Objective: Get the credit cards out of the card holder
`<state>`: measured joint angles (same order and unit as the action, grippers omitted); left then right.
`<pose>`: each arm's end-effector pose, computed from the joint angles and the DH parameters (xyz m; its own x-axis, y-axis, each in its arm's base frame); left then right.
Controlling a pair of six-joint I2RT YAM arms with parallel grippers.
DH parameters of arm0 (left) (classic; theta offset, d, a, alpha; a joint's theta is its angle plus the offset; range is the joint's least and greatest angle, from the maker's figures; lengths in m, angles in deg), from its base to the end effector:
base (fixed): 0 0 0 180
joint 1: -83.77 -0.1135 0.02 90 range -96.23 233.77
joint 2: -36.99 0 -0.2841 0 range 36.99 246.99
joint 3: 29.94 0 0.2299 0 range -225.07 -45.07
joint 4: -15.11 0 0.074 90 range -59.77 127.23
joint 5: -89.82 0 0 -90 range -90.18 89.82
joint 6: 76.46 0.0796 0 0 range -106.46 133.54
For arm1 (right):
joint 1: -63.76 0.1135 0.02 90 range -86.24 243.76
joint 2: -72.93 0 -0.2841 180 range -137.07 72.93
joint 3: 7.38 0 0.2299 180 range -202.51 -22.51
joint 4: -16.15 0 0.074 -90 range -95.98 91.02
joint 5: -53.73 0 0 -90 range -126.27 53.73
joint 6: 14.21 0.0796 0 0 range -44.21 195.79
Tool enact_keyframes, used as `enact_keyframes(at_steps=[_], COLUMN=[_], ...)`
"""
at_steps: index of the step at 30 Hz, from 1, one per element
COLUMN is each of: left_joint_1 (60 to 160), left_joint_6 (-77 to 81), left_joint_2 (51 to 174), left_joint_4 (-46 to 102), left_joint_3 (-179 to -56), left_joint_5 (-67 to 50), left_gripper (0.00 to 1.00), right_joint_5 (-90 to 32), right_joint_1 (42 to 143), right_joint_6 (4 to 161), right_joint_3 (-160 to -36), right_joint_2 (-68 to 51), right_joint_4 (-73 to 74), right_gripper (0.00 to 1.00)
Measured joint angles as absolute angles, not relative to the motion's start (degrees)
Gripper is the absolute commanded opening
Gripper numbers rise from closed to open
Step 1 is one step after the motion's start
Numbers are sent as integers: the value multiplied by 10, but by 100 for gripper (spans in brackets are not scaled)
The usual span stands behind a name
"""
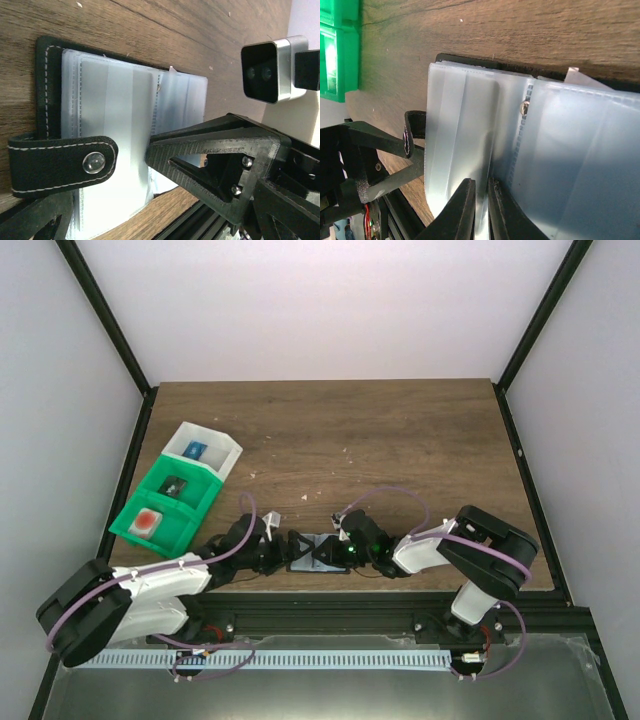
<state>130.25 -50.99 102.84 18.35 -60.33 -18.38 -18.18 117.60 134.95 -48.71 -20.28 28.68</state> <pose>0.1251 -0.1678 0.1458 -0.9586 -0.2360 -0.1593 -0.0203 0.6146 -0.7886 0.1533 0.2516 0.1214 -0.9724 0.0527 -0.2274 -0.1448 0.6277 0.7649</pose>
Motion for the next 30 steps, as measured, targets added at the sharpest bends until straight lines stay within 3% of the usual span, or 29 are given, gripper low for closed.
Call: enact_keyframes(at_steps=[30], left_joint_1=[1304], left_joint_6=[-540], left_joint_2=[999], left_joint_4=[110], left_joint_3=[-590], left_joint_5=[-226], left_gripper=[100], right_joint_5=[-173], right_joint_1=[1176], right_joint_6=[1350], right_joint_3=[-481], right_joint_2=[-210], right_joint_4=[312], right_gripper=[12])
